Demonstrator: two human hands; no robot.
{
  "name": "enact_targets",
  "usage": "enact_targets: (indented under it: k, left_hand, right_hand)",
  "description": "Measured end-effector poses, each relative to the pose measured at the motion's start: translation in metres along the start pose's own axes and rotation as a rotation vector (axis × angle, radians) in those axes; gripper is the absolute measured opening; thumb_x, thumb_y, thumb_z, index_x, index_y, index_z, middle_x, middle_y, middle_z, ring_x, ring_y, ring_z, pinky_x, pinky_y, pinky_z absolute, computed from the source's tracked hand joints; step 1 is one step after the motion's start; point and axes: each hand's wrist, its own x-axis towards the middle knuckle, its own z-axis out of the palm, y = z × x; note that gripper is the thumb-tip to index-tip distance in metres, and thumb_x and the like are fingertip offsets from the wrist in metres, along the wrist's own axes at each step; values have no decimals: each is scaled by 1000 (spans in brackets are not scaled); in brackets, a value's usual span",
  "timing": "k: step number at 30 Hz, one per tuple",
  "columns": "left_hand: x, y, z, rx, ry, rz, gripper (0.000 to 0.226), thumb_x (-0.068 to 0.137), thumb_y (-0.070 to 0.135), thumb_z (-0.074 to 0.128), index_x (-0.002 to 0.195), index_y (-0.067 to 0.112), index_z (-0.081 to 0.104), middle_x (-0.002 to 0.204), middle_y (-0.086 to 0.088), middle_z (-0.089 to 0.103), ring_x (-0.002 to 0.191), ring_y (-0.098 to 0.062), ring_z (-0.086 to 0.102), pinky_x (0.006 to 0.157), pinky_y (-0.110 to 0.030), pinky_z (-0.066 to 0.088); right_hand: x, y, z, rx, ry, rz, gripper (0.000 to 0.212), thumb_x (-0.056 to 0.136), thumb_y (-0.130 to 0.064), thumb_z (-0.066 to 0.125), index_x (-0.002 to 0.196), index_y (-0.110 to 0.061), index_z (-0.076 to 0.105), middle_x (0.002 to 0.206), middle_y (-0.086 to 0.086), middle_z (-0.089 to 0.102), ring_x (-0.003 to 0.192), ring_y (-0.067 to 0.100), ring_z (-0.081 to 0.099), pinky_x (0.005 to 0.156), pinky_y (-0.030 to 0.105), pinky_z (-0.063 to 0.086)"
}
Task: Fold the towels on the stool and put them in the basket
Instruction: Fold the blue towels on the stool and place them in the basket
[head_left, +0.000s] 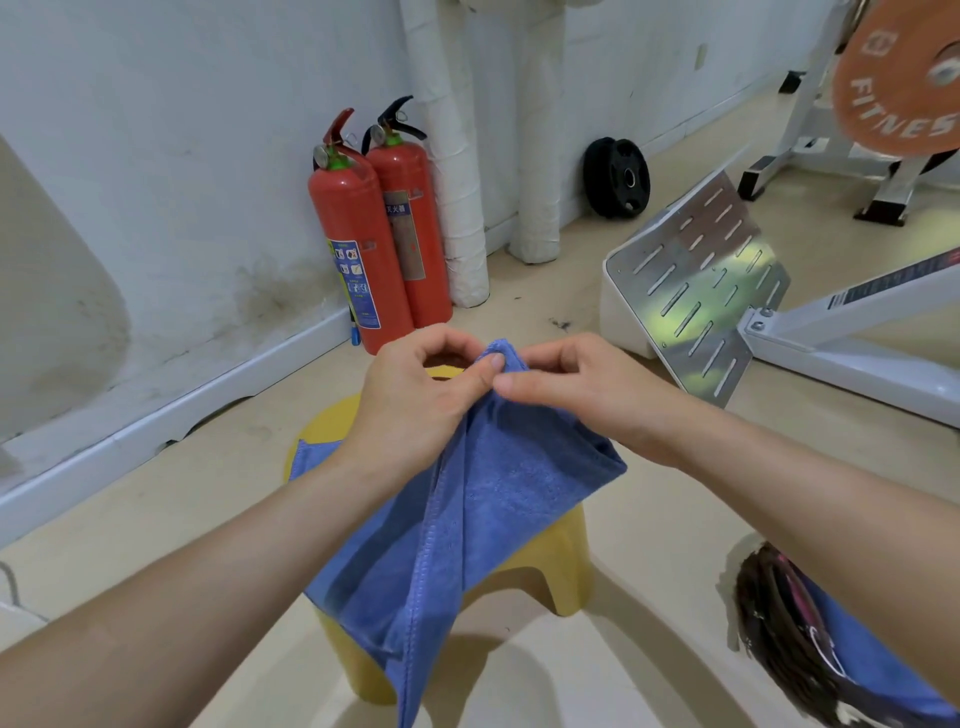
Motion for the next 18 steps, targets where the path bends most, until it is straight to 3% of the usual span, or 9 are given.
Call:
enact_targets:
  k: [1, 3, 6, 10, 14, 18]
  left_hand:
    - [0, 0, -1, -33, -17, -18, 9, 81, 19, 75, 76, 20, 68, 76, 9, 69, 73, -3, 62, 71, -21, 50]
    - [0, 1, -2, -92, -62, -41, 9, 81, 17, 75, 77, 17, 67, 79, 2, 70, 75, -9, 63, 74, -29, 52]
    - [0, 3, -5, -136, -123, -29, 9, 81, 14, 73, 79, 10, 66, 79, -7, 67, 75, -12, 60, 72, -29, 49]
    - [-3, 7, -10, -55, -252, 5, 10, 77, 21, 76, 83, 14, 73, 75, 5, 69, 69, -3, 60, 68, -19, 50]
    - [-4, 9, -18, 5, -527, -12, 5, 77, 28, 76, 80, 24, 75, 84, 8, 74, 82, -4, 67, 74, -16, 49]
    - [-7, 17, -16, 19, -703, -21, 11, 80, 28, 67, 88, 23, 73, 94, 13, 73, 96, -4, 66, 83, -15, 45]
  right_hand:
    - [-1, 0, 0, -31, -2, -11, 21, 91, -29, 62, 100, -13, 73, 95, 1, 75, 91, 14, 70, 83, 28, 52]
    - [-1, -1, 1, -100, 32, -51, 17, 95, -22, 55, 97, -21, 73, 93, -6, 74, 88, 5, 67, 85, 27, 51]
    - [2, -5, 1, -350, 133, -200, 25, 97, -18, 50, 81, -32, 62, 69, -25, 62, 69, -6, 54, 66, 15, 41]
    - [3, -14, -2, -650, 309, -420, 24, 97, -27, 38, 94, -11, 55, 80, -3, 62, 73, 17, 53, 68, 37, 41]
    - [-6, -40, -12, -809, 431, -562, 32, 96, -38, 32, 96, -15, 53, 75, -2, 59, 69, 22, 50, 62, 41, 43]
    - [-13, -65, -24, -955, 430, -592, 30, 95, -37, 36, 101, -16, 57, 71, 3, 62, 66, 33, 54, 58, 44, 45]
